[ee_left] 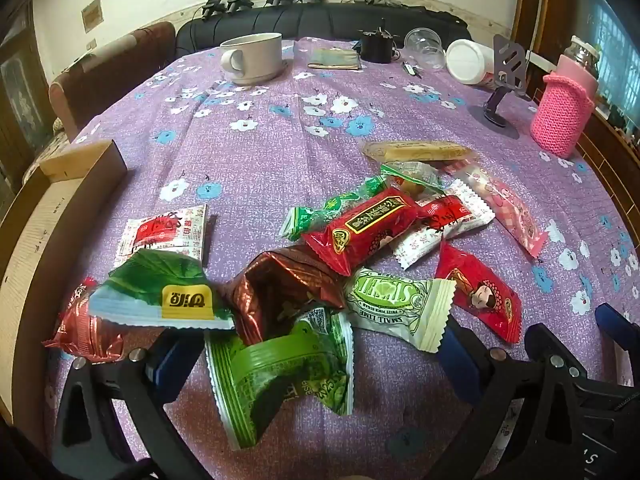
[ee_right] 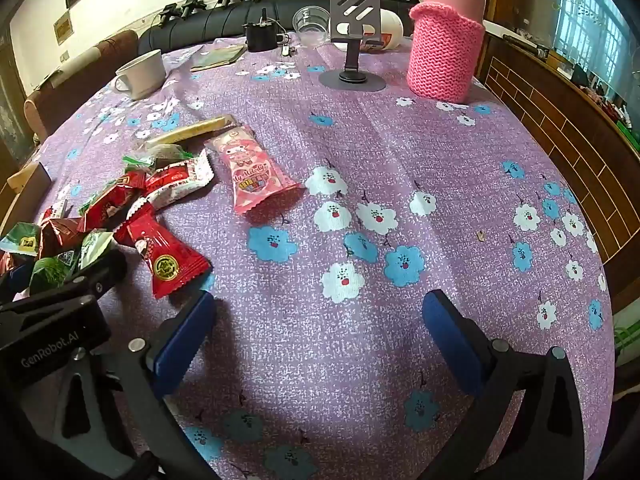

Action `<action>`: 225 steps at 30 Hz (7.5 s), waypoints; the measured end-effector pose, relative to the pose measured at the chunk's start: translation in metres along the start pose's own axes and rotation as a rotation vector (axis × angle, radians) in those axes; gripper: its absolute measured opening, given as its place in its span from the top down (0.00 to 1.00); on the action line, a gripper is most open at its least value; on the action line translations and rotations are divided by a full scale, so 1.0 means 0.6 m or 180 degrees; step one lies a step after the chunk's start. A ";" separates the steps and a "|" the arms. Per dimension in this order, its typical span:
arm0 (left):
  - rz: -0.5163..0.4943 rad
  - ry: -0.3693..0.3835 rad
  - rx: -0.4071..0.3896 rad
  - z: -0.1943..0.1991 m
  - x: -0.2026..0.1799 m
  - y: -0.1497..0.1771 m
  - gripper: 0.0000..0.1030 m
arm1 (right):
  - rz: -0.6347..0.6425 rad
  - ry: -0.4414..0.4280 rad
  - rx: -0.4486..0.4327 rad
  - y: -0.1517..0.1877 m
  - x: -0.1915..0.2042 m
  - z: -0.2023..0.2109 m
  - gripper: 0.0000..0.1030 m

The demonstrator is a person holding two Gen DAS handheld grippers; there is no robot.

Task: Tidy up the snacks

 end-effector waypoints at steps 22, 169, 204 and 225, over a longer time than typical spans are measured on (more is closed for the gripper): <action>0.0001 0.0001 0.0001 0.000 0.000 0.000 0.01 | 0.0001 0.0000 0.0002 0.000 -0.001 0.000 0.00; 0.0048 0.0026 0.0002 -0.007 0.007 -0.014 0.01 | -0.0025 -0.0035 0.0022 0.003 -0.001 -0.001 0.00; 0.0027 0.0004 -0.0009 -0.015 0.003 -0.023 0.01 | 0.0001 -0.0005 0.0000 0.001 0.000 -0.001 0.00; 0.0028 0.0005 -0.0008 -0.016 0.005 -0.025 0.01 | 0.0106 -0.0103 0.0061 -0.001 0.010 -0.004 0.00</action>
Point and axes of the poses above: each gripper's, at about its wrist camera, not at the fingertips, and z roughly against the way its jaws point, x to its left, y to its underside, the point moved 9 cm from there along -z, roughly the way its jaws point, and after that the axes turned 3 degrees about y, right-handed, at the moved point
